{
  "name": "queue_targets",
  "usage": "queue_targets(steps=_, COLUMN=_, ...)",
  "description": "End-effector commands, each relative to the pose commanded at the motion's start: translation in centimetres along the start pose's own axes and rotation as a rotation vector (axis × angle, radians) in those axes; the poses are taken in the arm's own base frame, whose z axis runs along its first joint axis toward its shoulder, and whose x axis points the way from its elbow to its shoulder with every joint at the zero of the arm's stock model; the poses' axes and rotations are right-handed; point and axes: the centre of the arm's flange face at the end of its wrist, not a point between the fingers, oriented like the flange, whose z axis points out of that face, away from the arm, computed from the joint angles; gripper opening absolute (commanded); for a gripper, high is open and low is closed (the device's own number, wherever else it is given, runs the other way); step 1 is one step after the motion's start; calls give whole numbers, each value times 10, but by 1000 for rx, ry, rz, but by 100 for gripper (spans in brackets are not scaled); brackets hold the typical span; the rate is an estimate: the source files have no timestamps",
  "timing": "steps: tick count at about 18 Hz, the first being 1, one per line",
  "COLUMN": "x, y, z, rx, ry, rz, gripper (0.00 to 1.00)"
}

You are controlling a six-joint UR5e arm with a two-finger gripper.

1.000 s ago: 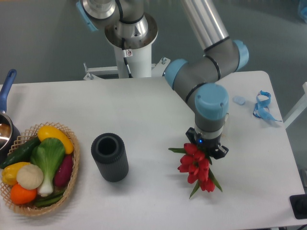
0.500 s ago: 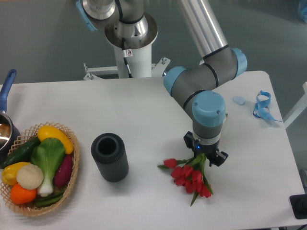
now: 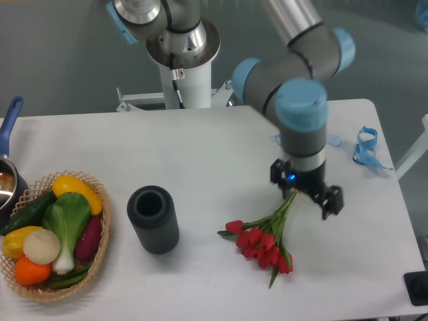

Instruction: Place the flowers on the table

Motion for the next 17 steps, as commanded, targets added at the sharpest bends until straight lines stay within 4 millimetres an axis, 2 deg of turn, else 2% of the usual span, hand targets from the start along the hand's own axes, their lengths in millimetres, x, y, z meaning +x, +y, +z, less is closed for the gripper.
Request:
queue_targets(steps=3, x=1, y=43, z=-17, rx=57, ry=57, rz=58, gripper=100)
queue_targets(steps=8, x=12, y=99, z=-50, rx=108, ry=95, rz=167, gripper=100)
queue_targets(steps=10, x=15, y=124, z=-56, rx=142, ry=102, rz=183, gripper=100)
queue_targets(steps=12, x=16, y=134, z=-61, rx=171, ry=91, rz=199, gripper=100)
queue_targets(steps=17, x=19, y=137, z=-62, rx=172, ry=88, rz=195, gripper=100)
